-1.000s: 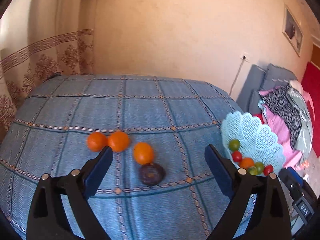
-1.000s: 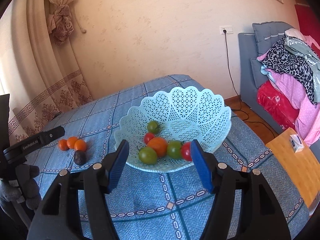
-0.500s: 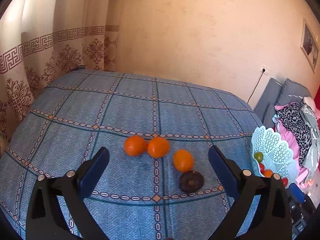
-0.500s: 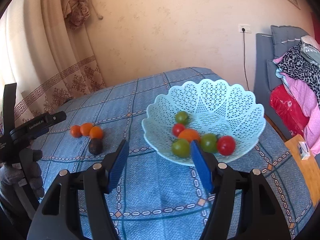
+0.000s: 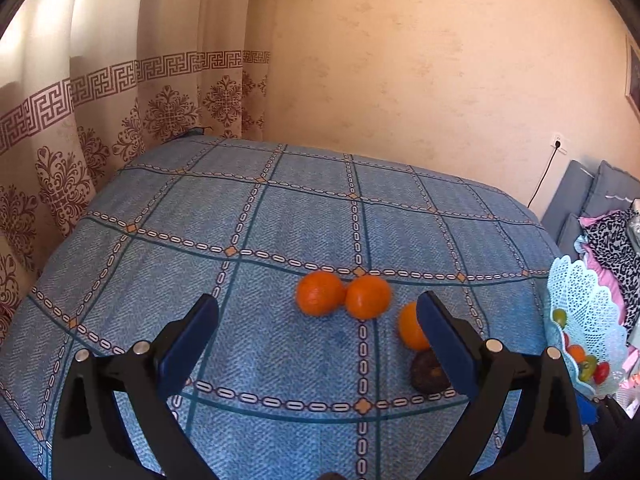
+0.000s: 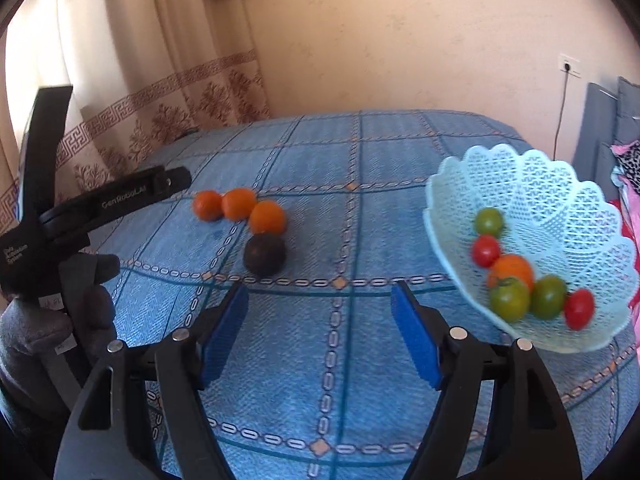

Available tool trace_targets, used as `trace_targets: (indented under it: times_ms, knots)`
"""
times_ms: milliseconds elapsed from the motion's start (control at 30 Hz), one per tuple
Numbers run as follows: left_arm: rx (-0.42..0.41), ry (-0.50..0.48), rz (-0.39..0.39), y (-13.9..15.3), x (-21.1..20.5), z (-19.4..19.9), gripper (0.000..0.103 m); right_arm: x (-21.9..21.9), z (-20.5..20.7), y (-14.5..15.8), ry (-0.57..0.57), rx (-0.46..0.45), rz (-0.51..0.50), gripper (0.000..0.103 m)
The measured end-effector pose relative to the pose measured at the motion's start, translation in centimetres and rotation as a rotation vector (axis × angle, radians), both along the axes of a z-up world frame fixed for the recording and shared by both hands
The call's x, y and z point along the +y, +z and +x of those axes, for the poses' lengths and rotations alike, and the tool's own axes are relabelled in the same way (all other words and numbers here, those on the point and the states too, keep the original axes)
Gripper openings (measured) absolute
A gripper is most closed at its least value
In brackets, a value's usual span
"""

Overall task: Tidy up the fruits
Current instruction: 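Move both open tools back toward the remaining oranges and avocado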

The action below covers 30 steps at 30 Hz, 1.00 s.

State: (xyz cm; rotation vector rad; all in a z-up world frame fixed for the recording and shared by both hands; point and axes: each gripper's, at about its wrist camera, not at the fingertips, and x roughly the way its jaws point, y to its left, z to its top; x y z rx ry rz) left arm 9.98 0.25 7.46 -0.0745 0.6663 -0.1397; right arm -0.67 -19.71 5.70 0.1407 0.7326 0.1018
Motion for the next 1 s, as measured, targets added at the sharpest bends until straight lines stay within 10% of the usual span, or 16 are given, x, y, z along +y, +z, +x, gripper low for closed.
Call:
trace_targets:
  times_ms: [833,1000]
  knots:
    - [0.015,0.009,0.030,-1.6,0.8,0.6,0.098,5.2,8.4,-3.5,0.084,0.097,-0.090,0.075]
    - [0.023,0.003,0.035,-1.9,0.6,0.8,0.098,5.3,8.9,-4.1,0.097,0.118,-0.089,0.053]
